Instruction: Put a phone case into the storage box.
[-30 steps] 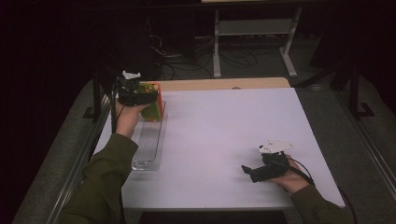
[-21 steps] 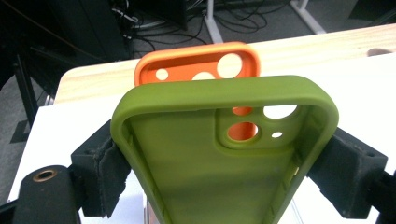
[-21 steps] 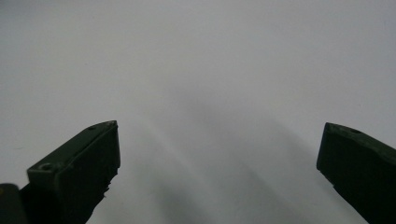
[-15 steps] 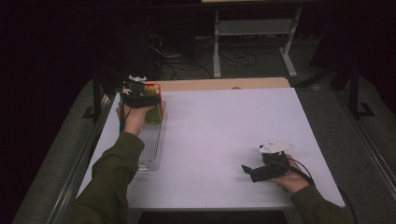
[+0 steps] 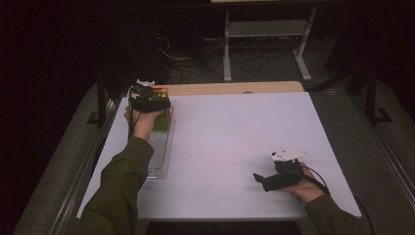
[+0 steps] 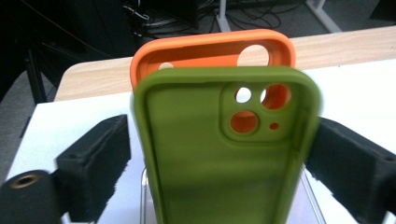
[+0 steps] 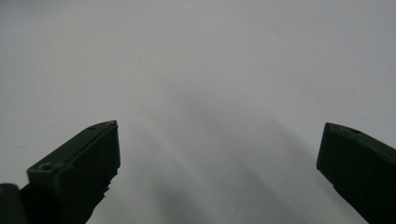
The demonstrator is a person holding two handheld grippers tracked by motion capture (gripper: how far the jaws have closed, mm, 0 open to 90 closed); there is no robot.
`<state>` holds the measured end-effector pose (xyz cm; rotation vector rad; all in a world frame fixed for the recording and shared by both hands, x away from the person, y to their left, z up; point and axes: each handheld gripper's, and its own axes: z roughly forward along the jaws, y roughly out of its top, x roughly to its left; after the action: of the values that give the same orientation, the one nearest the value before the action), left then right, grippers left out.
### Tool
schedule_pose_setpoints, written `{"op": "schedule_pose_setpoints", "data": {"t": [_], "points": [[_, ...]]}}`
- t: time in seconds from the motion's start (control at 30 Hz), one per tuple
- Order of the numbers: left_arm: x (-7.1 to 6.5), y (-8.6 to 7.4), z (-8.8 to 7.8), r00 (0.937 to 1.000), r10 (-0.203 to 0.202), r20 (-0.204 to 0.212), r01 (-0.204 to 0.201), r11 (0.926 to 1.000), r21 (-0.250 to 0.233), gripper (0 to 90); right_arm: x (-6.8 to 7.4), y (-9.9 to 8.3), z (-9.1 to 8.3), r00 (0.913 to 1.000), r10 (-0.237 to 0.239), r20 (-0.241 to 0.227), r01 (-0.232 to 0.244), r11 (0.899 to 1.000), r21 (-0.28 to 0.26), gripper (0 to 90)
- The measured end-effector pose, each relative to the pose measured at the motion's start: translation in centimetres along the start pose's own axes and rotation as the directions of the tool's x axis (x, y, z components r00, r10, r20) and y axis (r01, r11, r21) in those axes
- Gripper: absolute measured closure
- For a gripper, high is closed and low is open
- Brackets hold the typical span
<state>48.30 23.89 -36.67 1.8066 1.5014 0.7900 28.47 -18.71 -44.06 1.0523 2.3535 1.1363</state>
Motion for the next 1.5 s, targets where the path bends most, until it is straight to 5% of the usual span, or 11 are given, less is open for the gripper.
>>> {"op": "schedule_pose_setpoints", "data": {"t": [0.23, 0.43, 0.6, 0.67, 0.87, 0.9, 0.97, 1.03, 1.3, 1.4, 1.5], "points": [[0.3, 0.1, -0.5, 0.9998, 0.017, 0.011, -0.016, 0.9998, -0.006, 1.4, 0.0, 0.0, 0.0, 1.0000, 0.002, -0.002, -0.002, 1.000, -0.007, 0.0], [0.4, 0.1, -2.2, 0.9952, 0.058, 0.079, -0.058, 0.9983, -0.007, 0.7, 0.1, 0.0, 0.0, 1.0000, 0.007, -0.005, -0.007, 1.000, -0.011, 0.0], [0.3, 0.0, -3.7, 0.9802, 0.104, 0.168, -0.102, 0.9945, -0.022, 0.7, 0.0, 0.1, -0.1, 1.0000, 0.000, -0.004, 0.000, 1.000, -0.008, 0.0], [0.1, -0.2, -4.3, 0.9680, 0.125, 0.218, -0.121, 0.9922, -0.030, 0.7, 0.0, 0.1, -0.1, 1.0000, -0.003, -0.004, 0.003, 1.000, -0.010, 0.0], [-1.0, -1.5, -6.9, 0.9097, 0.204, 0.362, -0.187, 0.9790, -0.081, 0.7, 0.0, 0.2, -0.2, 0.9999, -0.003, -0.011, 0.002, 1.000, -0.018, 0.0], [-1.2, -2.0, -7.4, 0.8903, 0.223, 0.397, -0.199, 0.9748, -0.100, 0.8, -0.1, 0.2, -0.3, 0.9999, -0.007, -0.009, 0.006, 1.000, -0.020, 0.0], [-1.6, -2.6, -8.1, 0.8638, 0.237, 0.444, -0.207, 0.9714, -0.117, 0.8, 0.0, 0.2, -0.3, 0.9999, 0.007, -0.013, -0.007, 1.000, -0.022, 0.0], [-1.8, -3.5, -8.9, 0.8334, 0.283, 0.475, -0.247, 0.9592, -0.139, 0.8, 0.0, 0.2, -0.4, 0.9999, -0.003, -0.017, 0.003, 1.000, -0.022, 0.0], [-2.7, -7.3, -11.6, 0.7431, 0.325, 0.585, -0.272, 0.9455, -0.179, 0.8, 0.0, 0.5, -0.8, 0.9995, -0.016, -0.027, 0.016, 0.999, -0.035, 0.0], [-2.9, -8.8, -12.3, 0.7240, 0.338, 0.602, -0.282, 0.9408, -0.189, 0.8, 0.1, 0.8, -1.2, 0.9992, -0.021, -0.035, 0.019, 0.998, -0.052, 0.0], [-2.9, -10.2, -12.6, 0.7152, 0.350, 0.605, -0.299, 0.9355, -0.188, 0.8, 0.1, 1.0, -1.5, 0.9989, -0.019, -0.043, 0.016, 0.998, -0.068, 0.0]]}}
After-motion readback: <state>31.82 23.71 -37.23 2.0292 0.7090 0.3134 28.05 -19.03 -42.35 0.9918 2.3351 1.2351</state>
